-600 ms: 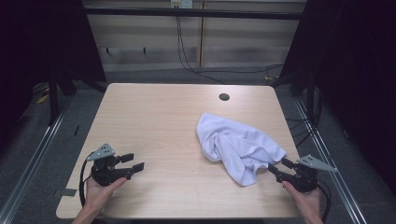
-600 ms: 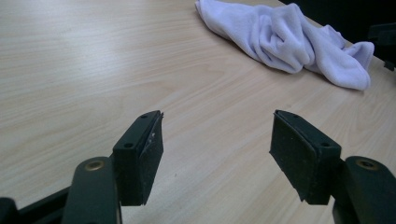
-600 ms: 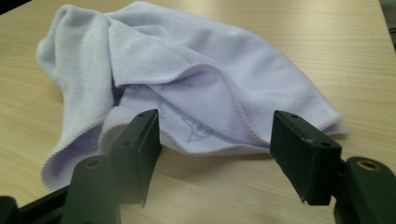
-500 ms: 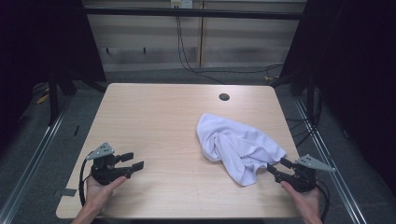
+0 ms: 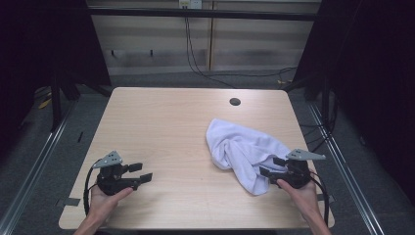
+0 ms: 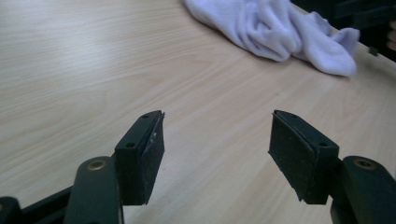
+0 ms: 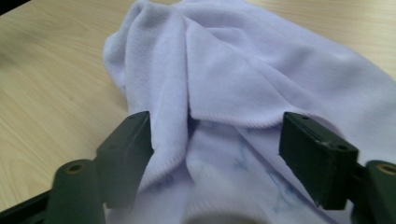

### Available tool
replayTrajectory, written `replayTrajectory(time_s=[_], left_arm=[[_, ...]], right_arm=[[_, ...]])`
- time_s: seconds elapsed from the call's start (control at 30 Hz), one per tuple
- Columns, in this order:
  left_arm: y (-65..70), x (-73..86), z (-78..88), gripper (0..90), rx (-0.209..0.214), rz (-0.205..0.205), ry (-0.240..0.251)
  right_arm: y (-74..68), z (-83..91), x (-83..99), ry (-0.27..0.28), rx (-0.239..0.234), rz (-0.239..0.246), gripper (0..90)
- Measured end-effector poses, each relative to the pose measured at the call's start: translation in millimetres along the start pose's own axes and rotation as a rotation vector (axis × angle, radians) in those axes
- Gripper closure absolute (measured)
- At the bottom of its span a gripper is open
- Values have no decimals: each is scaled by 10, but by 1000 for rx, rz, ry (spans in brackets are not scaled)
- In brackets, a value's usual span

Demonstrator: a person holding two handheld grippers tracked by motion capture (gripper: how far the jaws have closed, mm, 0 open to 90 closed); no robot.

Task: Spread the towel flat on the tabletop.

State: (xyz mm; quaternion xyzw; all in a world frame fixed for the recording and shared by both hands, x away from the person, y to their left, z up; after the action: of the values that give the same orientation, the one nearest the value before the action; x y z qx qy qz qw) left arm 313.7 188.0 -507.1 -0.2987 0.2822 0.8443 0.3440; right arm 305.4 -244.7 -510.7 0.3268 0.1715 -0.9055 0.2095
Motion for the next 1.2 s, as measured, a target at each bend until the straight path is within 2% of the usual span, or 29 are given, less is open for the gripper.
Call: replayTrajectory(time_s=[0.03, 0.1, 0.23, 0.3, 0.37, 0.4, 0.43, 0.47, 0.5, 0.57, 0.63, 0.7, 0.8, 0.9, 0.93, 0.97, 1.1, 1.17, 1.2], left_arm=[[10, 4, -2, 355, 0, -2, -1], [11, 15, -30, 355, 3, -7, -18], [-37, 8, -53, 355, -1, 8, -21], [-44, 16, -44, 354, -12, 9, -23], [-34, 21, -26, 354, -10, 10, -19], [-23, 23, -12, 353, -6, 12, -15], [-11, 20, -3, 353, 2, 21, -8], [7, 17, 12, 353, 15, 30, 2], [9, 16, 17, 353, 15, 30, 5], [11, 22, 16, 353, 6, 30, 1], [8, 21, 16, 353, 3, 27, 1], [-1, 17, 16, 353, 4, 29, 3], [-15, 17, 7, 354, 2, 30, -2], [-8, 12, -13, 356, 1, 33, -6], [-2, 12, -22, 360, 1, 30, -11], [11, 12, -33, 360, 6, 25, -16], [116, -7, -84, 438, 50, -17, -32], [145, -55, -112, 488, 93, -3, -16], [150, -84, -128, 490, 92, -5, -13]], right_arm=[[-15, -64, -68, -9, -10, 7, 227], [6, -118, -157, -10, 4, 19, 227], [167, -249, -330, -23, 32, 21, 222], [318, -441, -343, -61, 40, 11, 232], [369, -606, -265, -132, 32, 6, 232], [373, -684, -204, -179, 34, 7, 256], [371, -731, -175, -193, 31, 9, 275], [363, -728, -182, -192, 34, -4, 331], [345, -720, -196, -198, 31, 5, 424], [315, -729, -194, -193, 40, 14, 509], [261, -749, -202, -182, 10, 22, 624], [209, -772, -211, -174, -7, 15, 668], [147, -806, -229, -169, -19, 27, 684], [13, -861, -252, -170, -48, 52, 691], [-112, -909, -272, -171, -70, 71, 692], [-112, -909, -272, -171, -70, 71, 692], [-428, -1007, -306, -190, -126, 124, 690], [-601, -1055, -330, -207, -151, 163, 675], [-669, -1076, -339, -217, -171, 182, 662]])
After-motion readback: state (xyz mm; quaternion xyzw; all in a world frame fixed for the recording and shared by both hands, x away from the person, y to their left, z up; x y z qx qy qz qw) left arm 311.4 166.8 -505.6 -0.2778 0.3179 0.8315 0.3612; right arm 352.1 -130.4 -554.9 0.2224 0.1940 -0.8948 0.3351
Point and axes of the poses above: each handheld gripper's, and its own axes: z roughly backward along the jaws, x roughly out of its underside, y roughly to its right, the point moved 8 cm from there along -z, roughly forward along the jaws, and after that the axes turned 12 degrees about -y, right-handed, at the moved point
